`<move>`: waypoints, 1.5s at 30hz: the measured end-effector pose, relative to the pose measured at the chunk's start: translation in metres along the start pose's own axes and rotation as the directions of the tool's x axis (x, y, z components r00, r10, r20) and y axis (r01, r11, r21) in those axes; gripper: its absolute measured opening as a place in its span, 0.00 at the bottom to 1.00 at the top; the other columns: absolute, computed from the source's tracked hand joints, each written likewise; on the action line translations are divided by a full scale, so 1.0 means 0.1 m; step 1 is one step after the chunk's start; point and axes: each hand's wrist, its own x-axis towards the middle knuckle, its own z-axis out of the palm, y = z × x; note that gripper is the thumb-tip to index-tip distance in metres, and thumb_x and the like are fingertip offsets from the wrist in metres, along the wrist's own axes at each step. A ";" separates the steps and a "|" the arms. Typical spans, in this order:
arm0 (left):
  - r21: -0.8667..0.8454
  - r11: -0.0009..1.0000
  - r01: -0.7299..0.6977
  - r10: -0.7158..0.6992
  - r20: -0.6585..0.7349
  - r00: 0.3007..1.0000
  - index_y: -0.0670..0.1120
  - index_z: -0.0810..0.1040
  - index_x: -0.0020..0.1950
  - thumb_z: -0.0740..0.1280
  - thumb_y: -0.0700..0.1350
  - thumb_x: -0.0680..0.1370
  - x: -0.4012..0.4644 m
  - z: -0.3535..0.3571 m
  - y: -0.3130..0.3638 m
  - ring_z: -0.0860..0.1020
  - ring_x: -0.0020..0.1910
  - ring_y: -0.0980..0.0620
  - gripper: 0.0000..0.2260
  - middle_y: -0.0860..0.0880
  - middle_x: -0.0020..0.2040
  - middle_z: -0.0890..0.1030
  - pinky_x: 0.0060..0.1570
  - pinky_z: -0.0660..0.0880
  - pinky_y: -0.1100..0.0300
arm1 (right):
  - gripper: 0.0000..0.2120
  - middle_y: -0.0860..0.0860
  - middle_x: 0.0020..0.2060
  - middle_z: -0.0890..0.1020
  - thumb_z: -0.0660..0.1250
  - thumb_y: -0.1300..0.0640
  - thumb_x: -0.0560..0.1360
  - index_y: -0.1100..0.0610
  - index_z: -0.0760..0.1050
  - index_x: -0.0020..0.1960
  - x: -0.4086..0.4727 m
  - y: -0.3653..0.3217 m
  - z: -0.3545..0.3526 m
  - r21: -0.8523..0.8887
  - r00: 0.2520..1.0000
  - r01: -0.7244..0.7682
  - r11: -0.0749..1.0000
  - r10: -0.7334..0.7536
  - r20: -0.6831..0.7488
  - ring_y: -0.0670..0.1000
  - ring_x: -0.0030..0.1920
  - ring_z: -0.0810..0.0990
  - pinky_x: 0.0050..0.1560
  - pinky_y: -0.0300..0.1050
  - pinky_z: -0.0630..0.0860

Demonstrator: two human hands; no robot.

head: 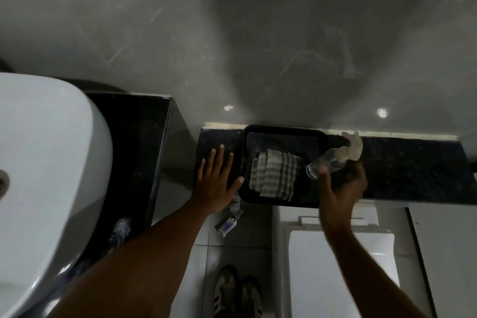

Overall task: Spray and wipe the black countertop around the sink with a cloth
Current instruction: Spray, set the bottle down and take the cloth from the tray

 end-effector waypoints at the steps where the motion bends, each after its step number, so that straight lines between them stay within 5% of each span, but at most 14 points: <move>1: -0.007 1.000 0.006 -0.006 0.024 1.000 0.54 0.36 0.76 0.34 0.70 0.74 0.00 -0.03 0.01 0.35 0.77 0.48 0.34 0.47 0.79 0.38 0.74 0.36 0.47 | 0.34 0.60 0.68 0.69 0.71 0.48 0.73 0.58 0.61 0.73 -0.19 0.07 0.03 -0.043 0.996 -0.075 0.996 0.074 -0.041 0.59 0.67 0.71 0.66 0.59 0.72; 4: -0.013 1.000 -0.011 0.011 0.045 0.999 0.52 0.35 0.76 0.38 0.68 0.77 0.00 -0.13 0.08 0.35 0.77 0.46 0.34 0.45 0.79 0.37 0.74 0.37 0.46 | 0.18 0.58 0.59 0.75 0.70 0.57 0.75 0.58 0.72 0.64 -0.50 0.16 0.19 -0.227 0.993 -0.098 0.969 0.110 0.039 0.58 0.59 0.76 0.59 0.62 0.76; 9: 0.135 0.953 -0.271 0.277 -0.026 0.961 0.48 0.42 0.78 0.49 0.54 0.81 -0.04 -0.20 0.24 0.44 0.78 0.43 0.28 0.43 0.80 0.45 0.75 0.51 0.40 | 0.20 0.58 0.59 0.80 0.70 0.55 0.76 0.60 0.72 0.64 -0.12 0.08 0.58 -0.332 0.945 -0.274 0.902 0.317 0.080 0.58 0.59 0.79 0.59 0.58 0.78; 12: 0.095 0.954 -0.284 0.285 0.009 0.959 0.49 0.44 0.78 0.48 0.54 0.82 -0.08 -0.18 0.30 0.45 0.78 0.42 0.26 0.43 0.80 0.46 0.74 0.52 0.39 | 0.18 0.54 0.57 0.80 0.71 0.57 0.75 0.58 0.73 0.63 0.05 0.01 0.67 -0.224 0.864 -0.461 0.858 0.492 0.104 0.53 0.52 0.79 0.53 0.48 0.78; 16: 0.101 0.942 -0.321 0.319 0.034 0.947 0.48 0.50 0.78 0.47 0.55 0.81 -0.10 -0.24 0.34 0.49 0.78 0.40 0.27 0.42 0.79 0.50 0.74 0.53 0.38 | 0.09 0.48 0.50 0.79 0.69 0.59 0.76 0.47 0.73 0.51 0.05 -0.03 0.66 -0.078 0.859 -0.464 0.882 0.470 0.205 0.44 0.43 0.78 0.41 0.40 0.75; 19: 0.118 0.913 -0.390 0.381 0.089 0.920 0.49 0.49 0.79 0.45 0.56 0.81 -0.10 -0.25 0.38 0.46 0.78 0.42 0.27 0.44 0.80 0.49 0.75 0.48 0.40 | 0.17 0.49 0.54 0.77 0.67 0.60 0.77 0.51 0.70 0.63 -0.04 -0.08 0.66 0.025 0.858 -0.436 0.900 0.407 0.315 0.48 0.49 0.79 0.42 0.42 0.76; 23: 0.007 0.933 -0.359 0.357 0.081 0.930 0.50 0.44 0.79 0.49 0.56 0.83 -0.18 -0.30 0.48 0.43 0.78 0.46 0.27 0.47 0.80 0.46 0.76 0.48 0.42 | 0.16 0.49 0.56 0.77 0.66 0.60 0.78 0.54 0.68 0.64 -0.17 -0.25 0.70 -0.043 0.899 -0.215 0.976 0.215 0.381 0.52 0.58 0.79 0.55 0.52 0.79; 26: -0.044 0.959 -0.281 0.281 -0.011 0.960 0.49 0.46 0.79 0.46 0.56 0.83 -0.39 -0.53 0.54 0.44 0.79 0.49 0.26 0.48 0.80 0.47 0.75 0.53 0.43 | 0.14 0.41 0.50 0.78 0.65 0.59 0.78 0.53 0.71 0.63 -0.30 -0.52 0.70 -0.092 0.906 0.030 0.995 0.012 0.424 0.39 0.50 0.79 0.54 0.42 0.79; 28: -0.077 0.975 -0.209 0.203 -0.074 0.976 0.46 0.51 0.79 0.46 0.56 0.81 -0.59 -0.81 0.58 0.47 0.78 0.48 0.27 0.46 0.80 0.50 0.74 0.56 0.44 | 0.10 0.41 0.46 0.79 0.65 0.58 0.79 0.53 0.74 0.60 -0.40 -0.75 0.74 -0.140 0.885 0.197 0.970 -0.114 0.450 0.39 0.47 0.80 0.52 0.42 0.79; 34: 0.007 0.998 0.057 -0.051 -0.341 0.939 0.43 0.62 0.76 0.61 0.45 0.71 -1.52 -1.91 0.29 0.56 0.77 0.47 0.32 0.45 0.78 0.60 0.68 0.64 0.48 | 0.21 0.59 0.62 0.80 0.66 0.68 0.73 0.63 0.75 0.66 -1.00 -1.54 1.27 -0.039 0.671 0.655 0.755 -0.556 0.490 0.58 0.62 0.79 0.65 0.48 0.73; 36: 0.071 0.991 0.111 -0.075 -0.391 0.917 0.43 0.64 0.75 0.60 0.45 0.72 -1.87 -2.20 0.00 0.57 0.77 0.47 0.29 0.46 0.77 0.62 0.68 0.65 0.47 | 0.24 0.57 0.70 0.75 0.65 0.63 0.75 0.60 0.71 0.71 -1.26 -1.62 1.53 -0.070 0.557 0.742 0.667 -0.556 0.617 0.56 0.70 0.72 0.67 0.51 0.69; 39: 0.210 0.969 0.128 -0.054 -0.325 0.944 0.44 0.59 0.77 0.56 0.51 0.79 -2.35 -2.47 -0.45 0.55 0.78 0.46 0.27 0.46 0.79 0.57 0.70 0.63 0.45 | 0.27 0.52 0.79 0.56 0.58 0.48 0.80 0.52 0.61 0.77 -1.70 -1.38 1.81 -0.164 0.385 0.839 0.520 -0.352 0.853 0.52 0.79 0.51 0.74 0.50 0.53; 43: 0.326 0.935 0.137 -0.112 -0.096 0.989 0.46 0.43 0.79 0.41 0.67 0.78 -2.82 -2.51 -0.99 0.40 0.78 0.49 0.36 0.47 0.79 0.40 0.77 0.46 0.49 | 0.29 0.50 0.80 0.49 0.55 0.41 0.79 0.52 0.60 0.76 -1.91 -1.14 1.98 -0.263 0.489 0.767 0.586 -0.268 0.830 0.50 0.79 0.44 0.76 0.55 0.51; 45: 0.348 0.931 0.109 -0.092 -0.066 0.994 0.46 0.42 0.78 0.38 0.68 0.77 -2.90 -2.46 -1.13 0.39 0.78 0.50 0.37 0.47 0.79 0.40 0.77 0.46 0.49 | 0.35 0.50 0.80 0.45 0.54 0.40 0.77 0.55 0.52 0.79 -1.91 -1.12 2.07 -0.289 0.521 0.747 0.599 -0.258 0.813 0.49 0.79 0.43 0.75 0.54 0.48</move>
